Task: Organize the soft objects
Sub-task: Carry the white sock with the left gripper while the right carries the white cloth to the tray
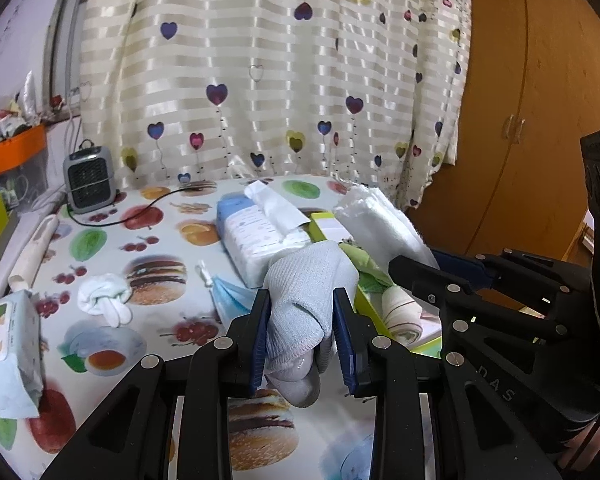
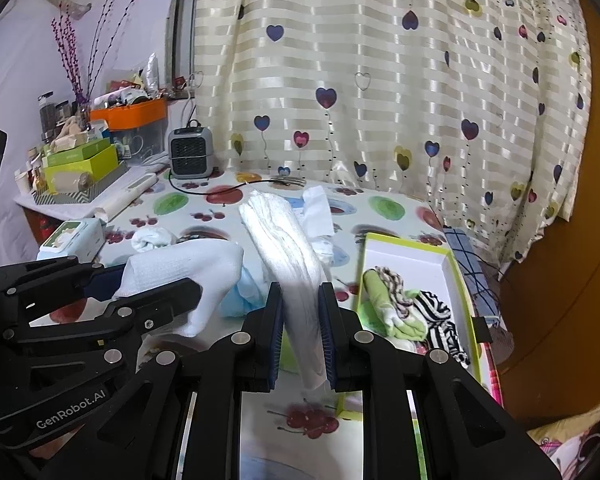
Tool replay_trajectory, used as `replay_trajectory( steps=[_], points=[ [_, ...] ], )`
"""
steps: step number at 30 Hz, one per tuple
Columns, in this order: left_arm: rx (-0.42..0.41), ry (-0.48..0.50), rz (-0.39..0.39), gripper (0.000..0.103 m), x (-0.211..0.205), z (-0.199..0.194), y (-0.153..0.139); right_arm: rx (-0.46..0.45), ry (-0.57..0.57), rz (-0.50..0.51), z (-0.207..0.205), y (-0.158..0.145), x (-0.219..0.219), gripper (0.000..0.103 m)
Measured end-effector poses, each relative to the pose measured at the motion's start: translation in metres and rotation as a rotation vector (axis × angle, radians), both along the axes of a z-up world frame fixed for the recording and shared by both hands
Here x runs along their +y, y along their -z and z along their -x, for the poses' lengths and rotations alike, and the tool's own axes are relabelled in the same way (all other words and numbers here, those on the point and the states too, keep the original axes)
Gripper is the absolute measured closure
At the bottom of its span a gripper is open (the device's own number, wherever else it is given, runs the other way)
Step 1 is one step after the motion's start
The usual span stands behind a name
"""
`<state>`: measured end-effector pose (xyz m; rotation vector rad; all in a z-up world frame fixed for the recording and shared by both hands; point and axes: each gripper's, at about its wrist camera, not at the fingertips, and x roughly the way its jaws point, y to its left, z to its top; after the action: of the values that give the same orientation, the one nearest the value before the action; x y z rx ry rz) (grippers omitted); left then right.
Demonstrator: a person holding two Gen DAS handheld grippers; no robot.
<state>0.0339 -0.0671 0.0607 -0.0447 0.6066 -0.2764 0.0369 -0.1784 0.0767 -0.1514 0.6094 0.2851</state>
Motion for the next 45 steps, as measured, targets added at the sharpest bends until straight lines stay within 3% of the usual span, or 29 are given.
replay_trajectory(
  steps=[45],
  points=[
    [0.053, 0.103, -0.064, 0.075, -0.080, -0.049, 0.019, 0.059, 0.123, -0.074, -0.036, 0.024, -0.079, 0.085]
  ],
)
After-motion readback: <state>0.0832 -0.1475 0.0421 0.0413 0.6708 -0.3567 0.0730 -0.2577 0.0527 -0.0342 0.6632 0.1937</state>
